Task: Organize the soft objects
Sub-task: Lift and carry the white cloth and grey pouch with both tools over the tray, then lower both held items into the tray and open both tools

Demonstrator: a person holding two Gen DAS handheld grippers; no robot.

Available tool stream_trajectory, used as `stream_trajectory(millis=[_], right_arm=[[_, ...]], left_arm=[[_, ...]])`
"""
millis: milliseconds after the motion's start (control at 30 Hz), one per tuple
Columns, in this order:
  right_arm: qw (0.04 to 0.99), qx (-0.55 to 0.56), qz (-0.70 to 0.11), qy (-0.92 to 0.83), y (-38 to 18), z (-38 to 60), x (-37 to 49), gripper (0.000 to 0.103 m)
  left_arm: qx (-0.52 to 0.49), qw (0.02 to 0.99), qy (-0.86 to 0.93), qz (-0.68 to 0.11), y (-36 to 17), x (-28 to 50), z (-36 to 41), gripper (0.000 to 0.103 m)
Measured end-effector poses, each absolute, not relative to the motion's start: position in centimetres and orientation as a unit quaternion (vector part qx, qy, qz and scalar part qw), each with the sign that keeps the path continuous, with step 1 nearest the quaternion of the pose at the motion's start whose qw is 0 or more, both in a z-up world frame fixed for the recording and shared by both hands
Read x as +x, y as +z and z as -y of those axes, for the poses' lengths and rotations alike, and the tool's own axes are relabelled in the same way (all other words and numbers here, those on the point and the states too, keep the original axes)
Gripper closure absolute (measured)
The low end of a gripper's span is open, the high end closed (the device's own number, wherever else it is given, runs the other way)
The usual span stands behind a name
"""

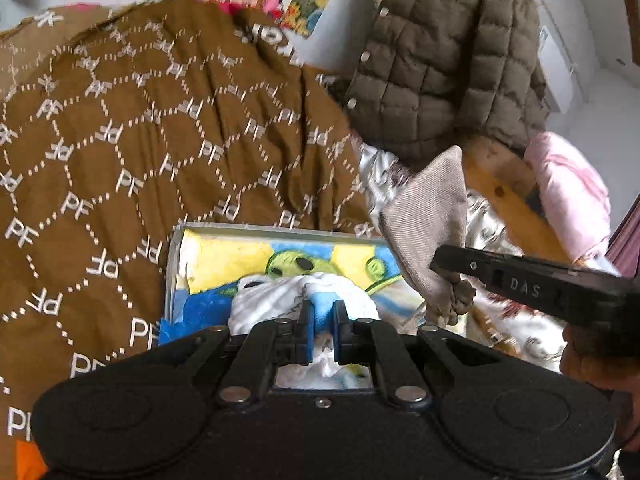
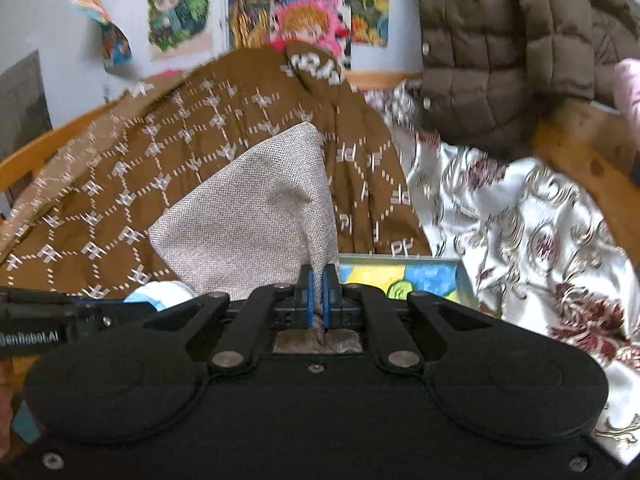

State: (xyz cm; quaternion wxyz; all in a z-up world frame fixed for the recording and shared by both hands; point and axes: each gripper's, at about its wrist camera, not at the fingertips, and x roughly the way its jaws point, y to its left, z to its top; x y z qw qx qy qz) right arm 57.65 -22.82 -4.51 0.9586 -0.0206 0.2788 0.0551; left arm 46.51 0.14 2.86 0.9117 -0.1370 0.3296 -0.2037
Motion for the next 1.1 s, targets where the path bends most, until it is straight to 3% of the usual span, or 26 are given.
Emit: stream_trajectory(millis=[433,667,1100], right_arm=[[0.919,-0.088,-0.382,0.050,-12.3,19.8,62.1,0.103],[0.912,-0.100,-0.396,0.051,-15.0,19.8,61.5,0.102],[0.916,-0.092,-0.386,0.055,-12.7,21.1,59.6,0.095]], left_arm=[[-0.091,0.900,-0.188,-0.382,-2.7,48.3,0.4,0.095],[-0.079,0.900,-0.180,-0.389,-3.4,47.9,0.8,0.094],[-0.095,0.893,-0.162,-0.409,-2.6,47.8,0.3,0.085]])
